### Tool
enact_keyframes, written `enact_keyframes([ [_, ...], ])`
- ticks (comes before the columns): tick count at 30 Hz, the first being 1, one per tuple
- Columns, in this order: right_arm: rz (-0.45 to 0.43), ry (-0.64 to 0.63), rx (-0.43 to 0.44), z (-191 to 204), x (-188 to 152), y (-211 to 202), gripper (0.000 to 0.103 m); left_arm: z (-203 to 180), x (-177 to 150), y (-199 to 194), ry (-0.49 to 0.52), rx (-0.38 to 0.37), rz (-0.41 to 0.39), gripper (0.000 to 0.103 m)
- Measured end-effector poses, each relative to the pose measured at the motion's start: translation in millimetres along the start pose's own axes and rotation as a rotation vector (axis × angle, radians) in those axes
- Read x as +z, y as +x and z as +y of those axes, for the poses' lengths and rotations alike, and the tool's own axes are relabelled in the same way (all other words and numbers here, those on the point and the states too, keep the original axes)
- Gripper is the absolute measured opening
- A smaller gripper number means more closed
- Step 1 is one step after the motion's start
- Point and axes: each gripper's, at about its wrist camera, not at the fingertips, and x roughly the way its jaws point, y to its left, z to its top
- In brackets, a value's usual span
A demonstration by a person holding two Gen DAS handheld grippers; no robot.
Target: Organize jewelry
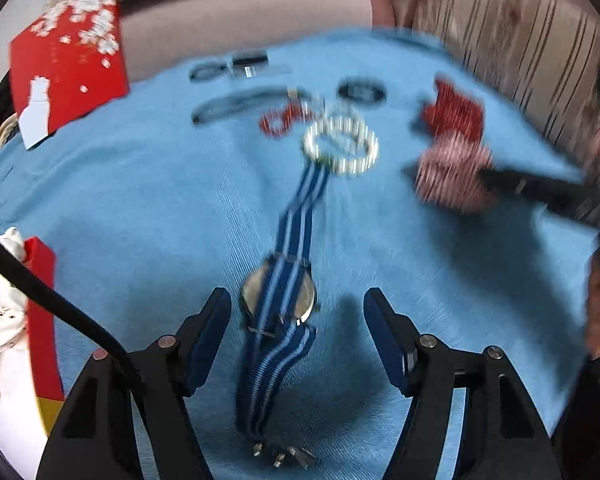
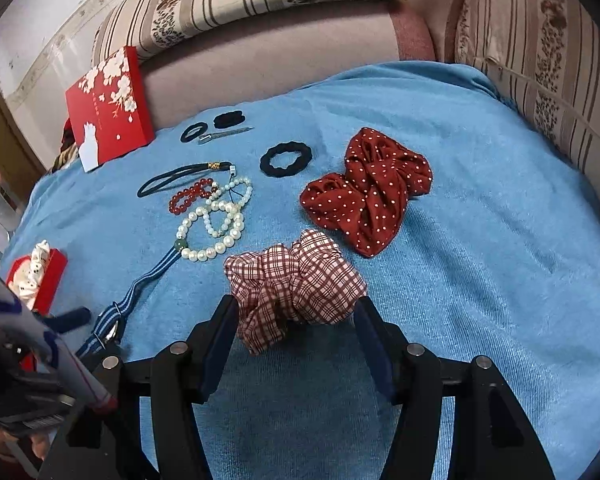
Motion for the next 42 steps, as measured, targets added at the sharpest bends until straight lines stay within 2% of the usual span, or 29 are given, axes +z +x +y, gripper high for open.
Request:
enact_keyframes([
  [2,0.001,-0.008,-0.003,1,0,1,0.064,-2,1,-1,-0.002,0.021,-0.008,0.041],
  [3,0.001,-0.009,-0.004,1,1,2,0.064,1,4,-2,-0.024,-0.013,0.001,0.041],
  [5,0.003,-0.002,-0.007,0,2,4,0.064,14,7,-6,-0.108,-0.132,0.001,0.041],
  [6,0.007,0.005,-0.006,-1,2,5,0.064,22,8,-5,-0.15,-0.161,0.006,0.041],
  [12,0.011,0.06,0.019,-11,3,3,0.064,77,1,-6,-0.375,-0.178,-0.017,0.041],
  [20,0.021,0.089,0.016,-13,3,6,0.064,115,-6,-8,-0.53,-0.151,-0.021,0.041],
  [23,0.002,0.072,0.014,-10,4,4,0.064,120,-5,-6,-0.557,-0.185,-0.027,0.041],
  [25,-0.009,0.051,-0.008,-8,5,4,0.064,121,-5,-3,-0.578,-0.268,-0.025,0.041],
  [27,-0.006,0.048,0.0,-7,6,4,0.064,115,-5,0,-0.615,-0.463,-0.025,0.041],
  [29,-0.002,0.049,0.007,-7,5,5,0.064,104,-4,0,-0.601,-0.589,-0.026,0.041],
  [31,-0.004,0.05,0.009,-8,5,4,0.064,86,-2,5,-0.605,-0.828,-0.018,0.041],
  [33,-0.009,0.055,0.012,-9,6,3,0.064,69,-1,17,-0.608,-0.989,0.035,0.041],
  [34,-0.009,0.057,0.012,-10,6,2,0.064,66,-2,21,-0.613,-1.001,0.058,0.041],
  [37,-0.01,0.058,0.015,-9,6,2,0.064,70,-11,44,-0.663,-0.873,0.132,0.041],
  [40,-0.03,0.047,0.042,-5,5,-2,0.064,87,-17,50,-0.767,-0.917,0.13,0.042],
  [42,-0.052,0.017,0.077,5,3,-6,0.064,99,-13,36,-0.742,-0.787,0.085,0.041],
])
